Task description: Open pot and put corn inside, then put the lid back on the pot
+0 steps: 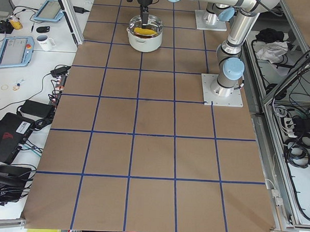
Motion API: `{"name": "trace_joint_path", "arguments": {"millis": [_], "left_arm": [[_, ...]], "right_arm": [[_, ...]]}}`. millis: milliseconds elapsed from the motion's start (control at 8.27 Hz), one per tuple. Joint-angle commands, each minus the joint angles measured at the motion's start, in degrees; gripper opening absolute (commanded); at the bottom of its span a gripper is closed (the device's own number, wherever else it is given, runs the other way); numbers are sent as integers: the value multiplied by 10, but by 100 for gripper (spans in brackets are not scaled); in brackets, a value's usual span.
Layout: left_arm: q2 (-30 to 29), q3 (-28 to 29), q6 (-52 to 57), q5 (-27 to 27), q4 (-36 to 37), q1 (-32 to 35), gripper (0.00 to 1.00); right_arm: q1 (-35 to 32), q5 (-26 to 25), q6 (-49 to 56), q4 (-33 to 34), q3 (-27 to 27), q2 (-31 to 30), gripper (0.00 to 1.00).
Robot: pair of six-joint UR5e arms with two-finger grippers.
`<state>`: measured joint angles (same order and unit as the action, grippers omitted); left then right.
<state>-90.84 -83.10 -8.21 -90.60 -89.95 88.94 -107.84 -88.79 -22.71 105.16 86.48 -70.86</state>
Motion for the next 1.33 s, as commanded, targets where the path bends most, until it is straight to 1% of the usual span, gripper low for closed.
{"name": "trace_joint_path", "arguments": {"millis": [0, 121, 242, 726, 968, 1210], "left_arm": [[1, -6, 42, 7, 1, 1, 100], [0, -7, 53, 8, 0, 1, 100], [-7, -7, 57, 8, 0, 2, 100], [-8, -8, 61, 6, -1, 7, 100], [-8, -11, 63, 3, -2, 7, 100], [-5, -15, 74, 1, -1, 7, 100]], "right_arm": [[0, -2, -1, 6, 4, 2, 13], [1, -5, -4, 26, 4, 3, 14], [1, -6, -8, 29, 5, 5, 14], [1, 0, -13, 32, 5, 4, 14], [1, 3, -49, 31, 1, -3, 14], [1, 3, -49, 30, 2, -2, 14]]}}
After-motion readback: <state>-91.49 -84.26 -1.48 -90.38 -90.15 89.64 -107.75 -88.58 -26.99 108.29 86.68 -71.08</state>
